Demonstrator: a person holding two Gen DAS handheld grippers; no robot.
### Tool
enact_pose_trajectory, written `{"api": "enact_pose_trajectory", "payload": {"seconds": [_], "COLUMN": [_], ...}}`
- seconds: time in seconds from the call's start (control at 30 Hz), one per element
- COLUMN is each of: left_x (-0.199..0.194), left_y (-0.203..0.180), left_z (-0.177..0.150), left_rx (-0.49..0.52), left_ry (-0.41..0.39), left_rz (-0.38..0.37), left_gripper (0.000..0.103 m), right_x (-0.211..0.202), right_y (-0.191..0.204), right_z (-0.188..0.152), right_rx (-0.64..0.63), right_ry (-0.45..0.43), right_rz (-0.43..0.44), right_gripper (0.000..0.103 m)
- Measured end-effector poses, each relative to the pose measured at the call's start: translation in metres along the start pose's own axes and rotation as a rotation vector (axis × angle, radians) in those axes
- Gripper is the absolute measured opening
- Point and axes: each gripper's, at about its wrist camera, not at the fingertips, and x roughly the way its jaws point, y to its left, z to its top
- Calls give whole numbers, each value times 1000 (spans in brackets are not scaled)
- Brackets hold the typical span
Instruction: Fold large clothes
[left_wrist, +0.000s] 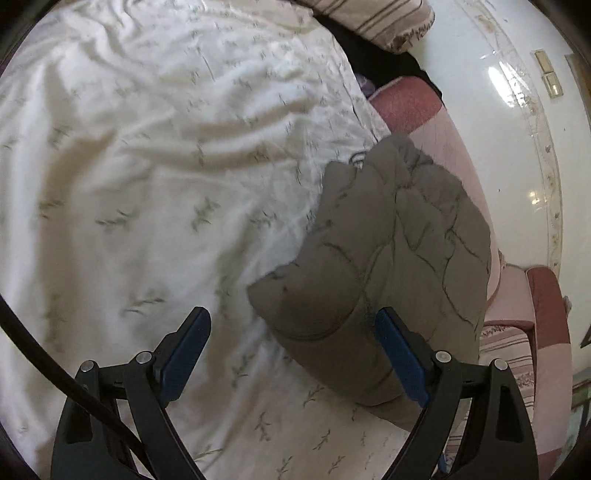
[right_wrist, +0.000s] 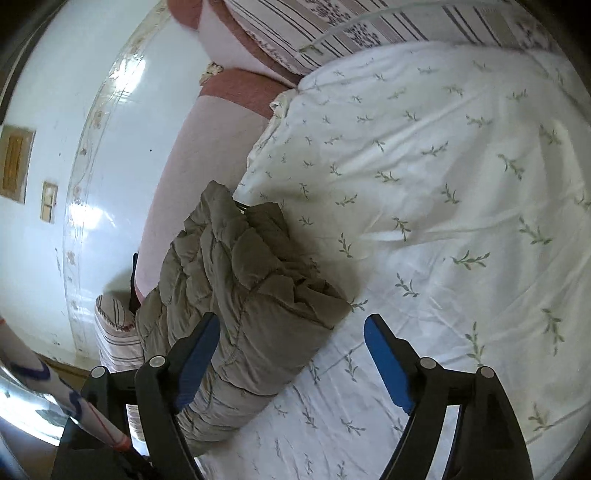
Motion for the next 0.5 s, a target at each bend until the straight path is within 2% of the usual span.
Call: {"api": "enact_pose_trajectory", "payload": {"seconds": [0.13,0.3,0.5], "left_x": [8,20,26], "left_y": [-8,-8,-10], "left_z": [0,0,3], "left_rx": [11,-5,2], "left_ry": [-16,8,-5], "left_rz": [-10,-31,-35], "left_gripper": [90,90,91], "right_x": [7,20,49], "right_y": [-3,-3,6], "right_z": [2,1,-6], "right_rx": [23,43,46], "right_ry": [7,19,56], "right_rz": [9,15,17], "right_gripper": [85,85,85]}}
